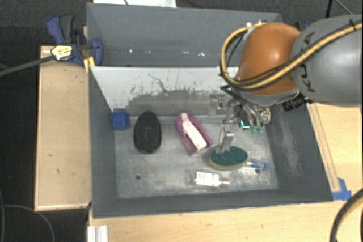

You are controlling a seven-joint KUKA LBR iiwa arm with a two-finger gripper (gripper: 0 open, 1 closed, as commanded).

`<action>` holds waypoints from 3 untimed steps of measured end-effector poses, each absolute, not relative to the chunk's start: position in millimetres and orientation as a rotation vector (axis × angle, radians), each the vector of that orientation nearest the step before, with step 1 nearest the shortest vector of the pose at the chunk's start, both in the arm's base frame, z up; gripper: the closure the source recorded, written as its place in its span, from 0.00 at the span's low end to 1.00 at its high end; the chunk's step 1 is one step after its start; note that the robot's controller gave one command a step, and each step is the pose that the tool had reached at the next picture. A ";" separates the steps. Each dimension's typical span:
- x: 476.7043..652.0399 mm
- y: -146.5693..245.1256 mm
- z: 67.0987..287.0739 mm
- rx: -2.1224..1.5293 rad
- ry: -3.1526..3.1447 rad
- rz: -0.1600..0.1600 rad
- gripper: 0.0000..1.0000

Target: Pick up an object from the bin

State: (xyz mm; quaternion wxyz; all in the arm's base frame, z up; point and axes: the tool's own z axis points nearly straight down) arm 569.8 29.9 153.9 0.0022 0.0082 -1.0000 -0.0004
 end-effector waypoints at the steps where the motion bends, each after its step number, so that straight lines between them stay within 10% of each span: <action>1: 535.9 -16.1 67.5 -0.083 -3.130 -0.003 0.00; 3: 519.0 -58.5 108.1 -0.441 -3.112 -0.002 0.00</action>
Offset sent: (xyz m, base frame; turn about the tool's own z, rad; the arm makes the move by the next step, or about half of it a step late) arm -0.0312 -0.0454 -0.0839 0.0648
